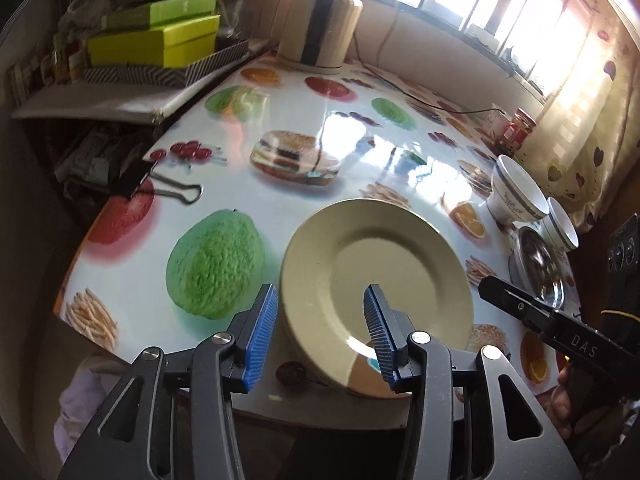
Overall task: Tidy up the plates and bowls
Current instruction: 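Open both tools and release the plate on the stack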
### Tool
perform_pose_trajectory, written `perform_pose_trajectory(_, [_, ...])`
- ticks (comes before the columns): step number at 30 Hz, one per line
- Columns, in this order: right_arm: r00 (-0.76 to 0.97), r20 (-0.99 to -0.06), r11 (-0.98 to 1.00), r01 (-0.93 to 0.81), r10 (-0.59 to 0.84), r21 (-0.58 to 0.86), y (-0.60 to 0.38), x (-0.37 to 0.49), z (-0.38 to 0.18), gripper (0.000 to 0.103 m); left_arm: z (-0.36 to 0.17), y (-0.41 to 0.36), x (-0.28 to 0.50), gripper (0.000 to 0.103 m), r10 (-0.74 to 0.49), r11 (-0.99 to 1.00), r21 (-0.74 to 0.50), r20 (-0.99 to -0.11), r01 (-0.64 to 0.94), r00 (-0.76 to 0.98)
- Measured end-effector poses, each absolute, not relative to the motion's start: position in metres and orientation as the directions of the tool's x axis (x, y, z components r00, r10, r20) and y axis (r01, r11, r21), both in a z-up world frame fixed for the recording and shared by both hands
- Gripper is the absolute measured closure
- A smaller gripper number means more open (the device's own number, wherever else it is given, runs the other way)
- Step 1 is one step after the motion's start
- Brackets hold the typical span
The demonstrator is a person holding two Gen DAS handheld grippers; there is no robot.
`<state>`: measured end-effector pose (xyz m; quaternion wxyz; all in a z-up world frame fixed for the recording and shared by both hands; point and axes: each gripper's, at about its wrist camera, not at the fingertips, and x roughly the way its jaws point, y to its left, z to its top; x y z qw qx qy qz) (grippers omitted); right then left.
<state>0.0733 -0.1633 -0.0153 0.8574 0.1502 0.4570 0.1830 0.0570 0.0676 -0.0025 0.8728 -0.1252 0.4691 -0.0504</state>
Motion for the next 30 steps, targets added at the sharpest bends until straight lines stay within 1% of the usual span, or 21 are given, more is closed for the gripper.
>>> perform_pose_trajectory(7, [0.455, -0.747, 0.873, -0.197, 0.484, 0.446, -0.151, 0.084, -0.032, 0.062, -0.019, 0.076, 0.064, 0.057, -0.228, 0.952, -0.301, -0.823, -0.059, 0.52])
perform_pose_trajectory(19, [0.392, -0.751, 0.847, -0.209, 0.531, 0.489, -0.14, 0.101, -0.045, 0.062, -0.03, 0.073, 0.08, 0.057, -0.299, 0.932, -0.361, -0.824, -0.04, 0.482])
perform_pose_trajectory(27, [0.388, -0.748, 0.841, -0.207, 0.539, 0.499, -0.139, 0.111, -0.046, 0.069, -0.03, 0.074, 0.091, 0.057, -0.292, 0.933, -0.358, -0.823, -0.046, 0.486])
perform_pose_trajectory(30, [0.389, -0.747, 0.841, -0.201, 0.539, 0.502, -0.141, 0.116, -0.047, 0.069, -0.03, 0.073, 0.1, 0.057, -0.29, 0.933, -0.356, -0.825, -0.047, 0.485])
